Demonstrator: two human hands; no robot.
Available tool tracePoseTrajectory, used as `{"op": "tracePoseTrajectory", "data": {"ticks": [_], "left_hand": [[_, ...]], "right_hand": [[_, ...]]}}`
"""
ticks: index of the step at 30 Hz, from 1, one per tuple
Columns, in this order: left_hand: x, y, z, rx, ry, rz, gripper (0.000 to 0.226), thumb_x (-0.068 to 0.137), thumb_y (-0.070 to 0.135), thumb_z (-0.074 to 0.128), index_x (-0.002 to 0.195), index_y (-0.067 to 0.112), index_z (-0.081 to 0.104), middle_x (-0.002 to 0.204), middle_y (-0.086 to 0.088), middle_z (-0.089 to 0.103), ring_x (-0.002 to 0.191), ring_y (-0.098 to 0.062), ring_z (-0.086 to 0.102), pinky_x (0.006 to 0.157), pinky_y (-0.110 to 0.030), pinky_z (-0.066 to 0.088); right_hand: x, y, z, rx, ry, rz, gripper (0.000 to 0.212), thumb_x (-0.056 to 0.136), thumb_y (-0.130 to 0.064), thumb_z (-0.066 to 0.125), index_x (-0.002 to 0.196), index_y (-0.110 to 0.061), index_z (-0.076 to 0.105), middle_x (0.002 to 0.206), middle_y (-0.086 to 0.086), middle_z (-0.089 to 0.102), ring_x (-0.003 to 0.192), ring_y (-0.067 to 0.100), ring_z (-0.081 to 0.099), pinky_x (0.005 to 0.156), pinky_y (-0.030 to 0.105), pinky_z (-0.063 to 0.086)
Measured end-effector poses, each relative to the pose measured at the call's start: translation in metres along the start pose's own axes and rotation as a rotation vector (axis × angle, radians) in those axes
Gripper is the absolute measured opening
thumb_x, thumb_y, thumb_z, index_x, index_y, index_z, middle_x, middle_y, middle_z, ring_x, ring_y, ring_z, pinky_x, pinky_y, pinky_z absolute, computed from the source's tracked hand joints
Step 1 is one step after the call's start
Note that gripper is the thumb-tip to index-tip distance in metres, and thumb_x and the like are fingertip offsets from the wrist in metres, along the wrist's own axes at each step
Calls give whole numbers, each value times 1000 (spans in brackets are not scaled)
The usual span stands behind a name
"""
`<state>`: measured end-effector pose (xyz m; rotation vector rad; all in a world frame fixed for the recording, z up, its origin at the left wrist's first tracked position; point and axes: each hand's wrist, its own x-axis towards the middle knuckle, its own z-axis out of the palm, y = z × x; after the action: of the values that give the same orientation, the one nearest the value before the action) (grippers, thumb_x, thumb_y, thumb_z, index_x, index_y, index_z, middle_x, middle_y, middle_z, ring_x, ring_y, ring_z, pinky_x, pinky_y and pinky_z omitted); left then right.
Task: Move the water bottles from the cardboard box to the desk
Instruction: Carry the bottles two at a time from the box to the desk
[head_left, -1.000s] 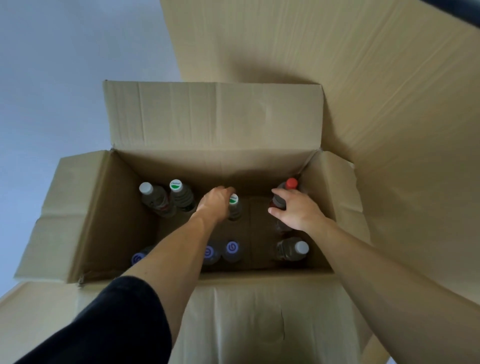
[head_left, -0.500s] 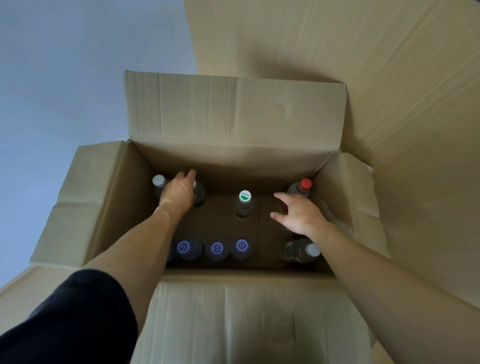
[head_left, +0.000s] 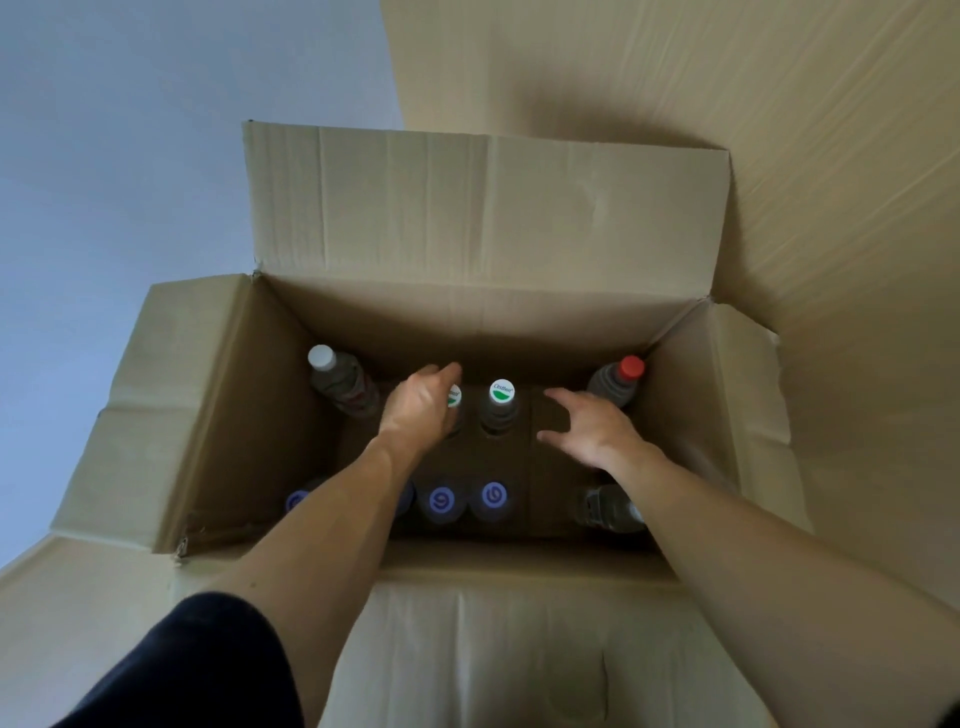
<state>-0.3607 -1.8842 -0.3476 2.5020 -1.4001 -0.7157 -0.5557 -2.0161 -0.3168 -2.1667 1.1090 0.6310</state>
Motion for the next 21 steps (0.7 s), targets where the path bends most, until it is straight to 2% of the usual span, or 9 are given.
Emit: {"op": "tracePoseTrajectory", "data": {"ticks": [2,5,8,14,18,21], "left_hand": [[2,-8,5,-92,-31,-57,42,80,20,81,116,16,60,111,-7,59,100,-29,61,81,-42,53],[4,-24,12,-140,-145,-87,67,74,20,87,134,18,57,128,-10,59,118,-30,58,98,-42,47],[10,-36,19,-196,-199,-113,86,70,14,89,145,19,48,140,-11,57,129,-31,53,105,-40,44],[22,-52,43,-349,-227,-192,88,64,6,91,142,18,52,135,-7,64,127,-25,58,104,-36,47],[35,-52,52,-302,-298,-190,97,67,13,92,151,14,44,146,-11,56,135,-27,51,110,-38,42],[35,-52,51,-325,-267,-165,92,66,15,93,146,12,49,142,-10,60,132,-27,55,107,-39,44]], "right_hand": [[10,0,8,-2,-25,9,78,92,-47,68,157,-31,28,161,7,34,147,31,33,118,43,33],[25,-5,20,7,-51,-3,84,89,-46,72,157,-30,26,157,10,39,144,32,37,116,42,35],[41,-9,33,62,-52,-31,91,83,-41,80,156,-28,28,152,12,45,140,34,43,113,41,38],[66,-12,60,316,32,-27,103,72,-24,90,156,-27,30,151,8,48,141,28,44,113,36,38],[79,-13,71,394,99,-29,90,72,-19,89,148,-24,42,144,5,56,135,27,50,108,35,43],[83,-10,73,467,110,-40,81,73,-16,89,143,-21,49,139,4,60,131,25,53,107,35,43]]}}
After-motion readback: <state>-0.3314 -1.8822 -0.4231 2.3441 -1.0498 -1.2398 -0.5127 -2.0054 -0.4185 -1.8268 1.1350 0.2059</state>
